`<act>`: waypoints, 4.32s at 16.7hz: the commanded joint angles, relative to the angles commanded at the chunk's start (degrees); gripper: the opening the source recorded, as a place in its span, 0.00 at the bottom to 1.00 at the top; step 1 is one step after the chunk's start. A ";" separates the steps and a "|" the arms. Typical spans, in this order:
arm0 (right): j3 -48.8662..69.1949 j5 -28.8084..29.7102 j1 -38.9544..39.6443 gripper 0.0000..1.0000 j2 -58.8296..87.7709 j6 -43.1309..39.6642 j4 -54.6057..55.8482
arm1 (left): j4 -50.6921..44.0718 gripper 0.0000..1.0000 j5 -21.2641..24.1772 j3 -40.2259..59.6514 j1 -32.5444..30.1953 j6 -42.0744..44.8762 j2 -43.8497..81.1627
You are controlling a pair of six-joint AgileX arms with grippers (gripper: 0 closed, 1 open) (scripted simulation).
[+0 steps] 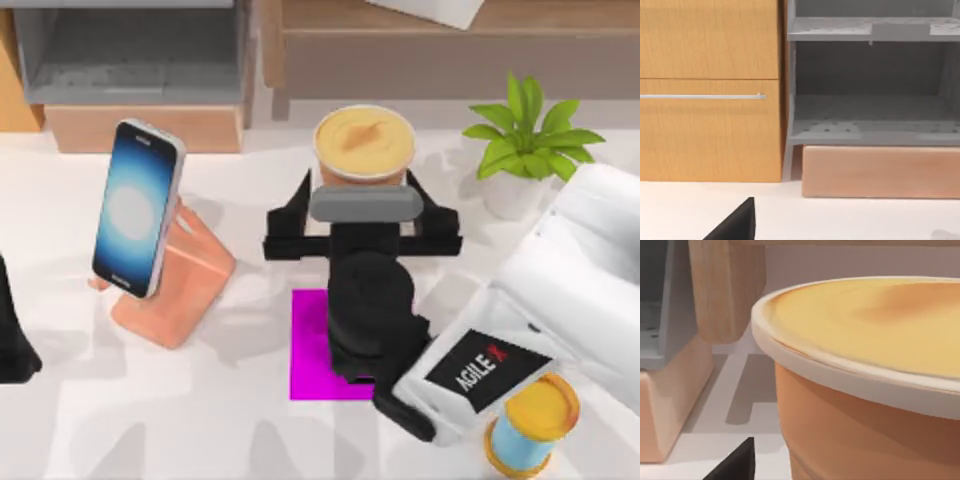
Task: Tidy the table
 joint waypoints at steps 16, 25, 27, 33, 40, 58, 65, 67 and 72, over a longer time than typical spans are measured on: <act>1.53 -1.63 -1.66 0.25 0.90 0.08 -0.74 | 0.00 1.00 0.00 0.00 0.00 0.00 0.00; 1.53 -1.63 -1.66 0.00 0.90 0.08 -0.74 | 0.00 1.00 0.00 0.00 0.00 0.00 0.00; 1.53 -1.63 -1.66 0.00 0.90 0.08 -0.74 | 0.00 1.00 0.00 0.00 0.00 0.00 0.00; 1.18 -1.64 -1.51 0.00 -1.23 0.20 -2.51 | 0.00 1.00 0.00 0.00 0.00 0.00 0.00; 2.89 -1.16 -2.21 0.00 -3.88 0.69 -4.01 | 0.00 1.00 0.00 0.00 0.00 0.00 0.00; 14.68 -33.08 -41.06 0.00 -24.94 5.08 -37.58 | 0.00 1.00 0.00 0.00 0.00 0.00 0.00; 21.61 -62.96 -63.44 0.00 -19.98 1.38 -39.54 | 0.00 1.00 0.00 0.00 0.00 0.00 0.00; 22.80 -66.46 -66.25 0.00 -18.31 0.63 -39.48 | 0.00 1.00 0.00 0.00 0.00 0.00 0.00; 23.19 -67.59 -67.11 0.00 -17.59 0.37 -39.48 | 0.00 1.00 0.00 0.00 0.00 0.00 0.00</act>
